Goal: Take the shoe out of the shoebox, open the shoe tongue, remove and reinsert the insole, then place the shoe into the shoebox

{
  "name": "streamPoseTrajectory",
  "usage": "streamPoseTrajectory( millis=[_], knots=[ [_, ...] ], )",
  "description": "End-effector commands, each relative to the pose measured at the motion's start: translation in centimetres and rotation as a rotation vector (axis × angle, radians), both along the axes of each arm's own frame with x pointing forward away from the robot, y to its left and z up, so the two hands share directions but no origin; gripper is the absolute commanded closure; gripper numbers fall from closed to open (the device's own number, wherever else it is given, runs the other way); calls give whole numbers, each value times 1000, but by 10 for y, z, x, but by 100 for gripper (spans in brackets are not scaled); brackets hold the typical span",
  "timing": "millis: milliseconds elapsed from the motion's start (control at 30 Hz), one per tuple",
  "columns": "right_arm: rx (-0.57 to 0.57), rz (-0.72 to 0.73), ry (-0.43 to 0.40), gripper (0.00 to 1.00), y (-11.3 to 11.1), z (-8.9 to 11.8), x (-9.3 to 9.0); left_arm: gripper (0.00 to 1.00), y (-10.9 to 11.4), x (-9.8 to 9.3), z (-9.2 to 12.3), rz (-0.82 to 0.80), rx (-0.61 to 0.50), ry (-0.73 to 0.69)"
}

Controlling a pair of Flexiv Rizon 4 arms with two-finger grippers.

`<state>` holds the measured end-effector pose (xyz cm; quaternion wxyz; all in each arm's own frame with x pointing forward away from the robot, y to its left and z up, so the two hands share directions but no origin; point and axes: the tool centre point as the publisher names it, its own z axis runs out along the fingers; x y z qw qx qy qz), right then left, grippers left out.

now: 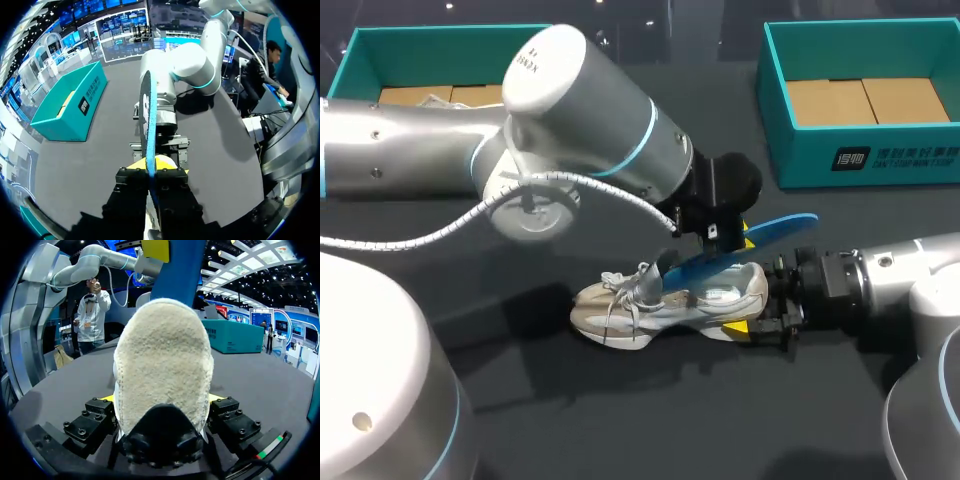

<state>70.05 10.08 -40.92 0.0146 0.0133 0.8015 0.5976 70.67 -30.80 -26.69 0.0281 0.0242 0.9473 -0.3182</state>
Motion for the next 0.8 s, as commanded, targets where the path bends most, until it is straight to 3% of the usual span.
streamPoseTrajectory(
  millis=[33, 267, 600, 800],
  knots=[
    [-4, 0, 1, 100, 0, 2, -1, 100, 4, 1, 8, -11, 13, 12],
    [-4, 0, 1, 100, 0, 2, -1, 100, 4, -2, 12, -14, -23, 36],
    [-4, 0, 1, 100, 0, 2, -1, 100, -1, -39, 114, -1, -365, 55],
    [-4, 0, 1, 100, 0, 2, -1, 100, -1, -39, 114, -1, -365, 55]
  ],
)
